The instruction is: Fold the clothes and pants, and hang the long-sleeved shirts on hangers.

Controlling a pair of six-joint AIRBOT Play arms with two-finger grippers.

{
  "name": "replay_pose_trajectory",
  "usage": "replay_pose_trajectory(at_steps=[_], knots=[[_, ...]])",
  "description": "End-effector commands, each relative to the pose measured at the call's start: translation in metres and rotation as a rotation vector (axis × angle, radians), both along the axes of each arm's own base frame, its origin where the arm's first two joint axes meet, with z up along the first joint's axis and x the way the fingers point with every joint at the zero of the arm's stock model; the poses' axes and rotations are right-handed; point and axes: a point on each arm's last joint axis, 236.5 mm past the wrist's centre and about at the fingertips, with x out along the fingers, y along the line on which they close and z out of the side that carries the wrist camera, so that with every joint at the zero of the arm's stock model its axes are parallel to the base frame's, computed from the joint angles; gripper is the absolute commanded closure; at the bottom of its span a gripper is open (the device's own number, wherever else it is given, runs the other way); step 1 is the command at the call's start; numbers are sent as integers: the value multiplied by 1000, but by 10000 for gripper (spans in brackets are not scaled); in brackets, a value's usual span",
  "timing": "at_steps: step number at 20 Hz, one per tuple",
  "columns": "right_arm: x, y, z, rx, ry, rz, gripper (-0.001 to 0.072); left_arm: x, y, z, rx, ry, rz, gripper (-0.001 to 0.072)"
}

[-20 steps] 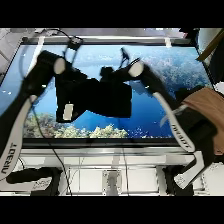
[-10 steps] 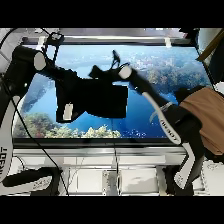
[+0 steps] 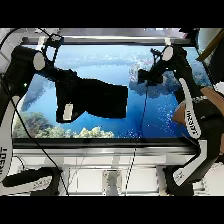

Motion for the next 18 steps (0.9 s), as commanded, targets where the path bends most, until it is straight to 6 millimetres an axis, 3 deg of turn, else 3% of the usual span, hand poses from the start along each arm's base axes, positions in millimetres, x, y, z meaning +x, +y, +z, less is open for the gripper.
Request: replay_pose_trajectory(at_steps=[1,3,5,7,11,16,18], knots=[[-25,-9,-52,50,183,-51,243,-3,0,-2,-5,13,4,692],[-36,28,-70,216,267,-29,243,-3,0,-2,-4,15,4,692],[-17,65,-69,382,164,14,243,-4,0,-2,-4,17,4,691],[5,72,-69,395,80,-27,244,-6,1,-3,-1,27,6,692],[-15,75,-85,423,194,-9,261,-4,0,-3,-3,22,5,692],[-16,117,-101,593,214,37,260,-5,0,-3,-2,22,5,692],[-13,125,-106,606,209,24,258,-5,0,-3,-2,22,5,692]])
